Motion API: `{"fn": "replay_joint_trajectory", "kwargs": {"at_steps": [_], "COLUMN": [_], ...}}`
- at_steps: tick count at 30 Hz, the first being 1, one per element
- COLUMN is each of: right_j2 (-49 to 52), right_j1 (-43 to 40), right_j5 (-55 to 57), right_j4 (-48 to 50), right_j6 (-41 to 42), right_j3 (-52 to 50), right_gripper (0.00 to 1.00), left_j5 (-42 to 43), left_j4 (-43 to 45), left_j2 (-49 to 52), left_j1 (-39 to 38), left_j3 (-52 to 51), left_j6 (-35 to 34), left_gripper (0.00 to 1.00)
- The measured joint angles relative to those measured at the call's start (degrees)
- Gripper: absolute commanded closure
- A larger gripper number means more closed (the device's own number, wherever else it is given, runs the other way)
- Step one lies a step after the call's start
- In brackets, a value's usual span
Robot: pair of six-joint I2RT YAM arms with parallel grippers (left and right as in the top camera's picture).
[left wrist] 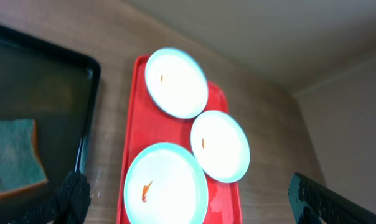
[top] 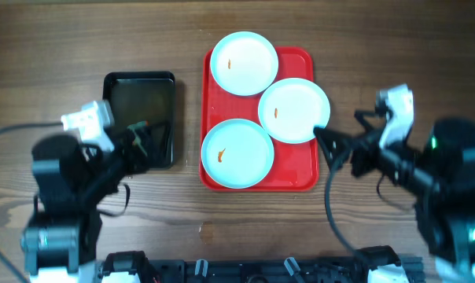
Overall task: Clean dirty plates on tray and stack at the side
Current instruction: 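Grasp the rim of the lower-right white plate with the right gripper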
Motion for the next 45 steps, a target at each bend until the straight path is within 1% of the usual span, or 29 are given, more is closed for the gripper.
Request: {"fn": "replay_joint_trajectory", "kwargs": {"at_steps": [2, 6, 7, 8, 9, 11, 12, 13, 15, 16, 18, 19, 21, 22, 23, 25, 29, 36, 40, 43, 45], "right_j2": [3.76, 9.44, 10.45, 11.93, 13.42, 16.52, 17.79, 19.76, 22.8, 23.96, 26.67, 27.63, 29.92, 30.86, 32.0, 34.69, 38.49, 41.57, 42.75, 43.74, 44.44], "right_j1": [-0.09, -0.11, -0.11, -0.09, -0.02, 0.76, 1.42, 2.84, 5.64, 6.71, 9.7, 10.73, 12.98, 13.73, 14.62, 16.46, 17.59, 17.59, 17.59, 17.59, 17.59], "right_j5": [-1.68, -5.97, -6.54, -7.06, -7.28, -6.82, -6.47, -5.35, -3.26, -2.36, 0.17, 1.11, 3.58, 4.33, 5.16, 7.5, 10.51, 13.22, 13.35, 13.35, 13.33], "right_j4": [-0.35, -1.18, -1.62, -2.54, -3.8, -6.86, -7.8, -9.35, -11.02, -11.32, -12.22, -12.59, -13.0, -12.68, -12.15, -9.86, -0.98, 13.99, 19.67, 21.75, 22.21], "right_j6": [1.36, 4.39, 4.83, 5.38, 5.81, 5.97, 5.79, 5.97, 5.92, 5.95, 6.54, 6.97, 8.35, 9.01, 9.79, 11.78, 14.32, 15.06, 13.92, 12.9, 12.85], "right_j3": [2.12, 2.58, 2.58, 2.62, 2.62, 2.69, 2.69, 2.69, 2.69, 2.69, 2.69, 2.69, 2.69, 2.56, 2.16, 0.31, -4.2, -11.34, -15.15, -16.46, -16.57], "right_gripper": [0.0, 0.01, 0.04, 0.05, 0.08, 0.13, 0.16, 0.17, 0.2, 0.21, 0.21, 0.24, 0.29, 0.34, 0.38, 0.44, 0.47, 0.53, 0.6, 0.61, 0.64], "left_j5": [0.63, 3.45, 3.87, 4.44, 4.81, 5.14, 5.09, 4.2, 0.33, -2.38, -10.14, -14.45, -20.44, -22.14, -23.96, -26.93, -27.89, -25.38, -25.42, -25.51, -25.59], "left_j4": [-0.79, -6.47, -7.04, -7.91, -8.94, -10.67, -11.17, -11.87, -13.57, -14.62, -16.46, -16.72, -16.02, -15.5, -14.71, -13.75, -13.22, -12.9, -12.13, -11.98, -11.98], "left_j2": [3.67, 8.31, 9.03, 10.03, 10.95, 12.79, 13.46, 14.19, 14.99, 15.21, 15.63, 15.89, 16.7, 17.22, 18.01, 20.52, 22.86, 23.58, 23.58, 23.58, 23.58], "left_j1": [0.0, 0.0, 0.0, -0.02, -0.09, -0.72, -1.22, -2.01, -3.28, -3.56, -3.8, -3.78, -3.78, -3.78, -3.78, -3.78, -3.78, -3.78, -3.78, -3.78, -3.78], "left_j3": [1.64, 2.14, 2.14, 2.16, 2.16, 2.16, 2.14, 2.16, 2.16, 2.16, 2.12, 2.05, 1.57, 1.25, 0.85, 0.37, 0.28, 0.09, 0.09, 0.09, 0.09], "left_j6": [-0.11, -0.22, -0.22, -0.24, -0.22, -0.15, -0.07, 0.09, -0.07, -0.68, -3.15, -4.42, -6.49, -7.06, -7.74, -8.68, -9.01, -5.16, -4.55, -4.37, -4.37], "left_gripper": [0.0, 0.0, 0.01, 0.04, 0.11, 0.16, 0.15, 0.12, 0.13, 0.17, 0.2, 0.21, 0.21, 0.2, 0.19, 0.17, 0.16, 0.14, 0.13, 0.13, 0.13]}}
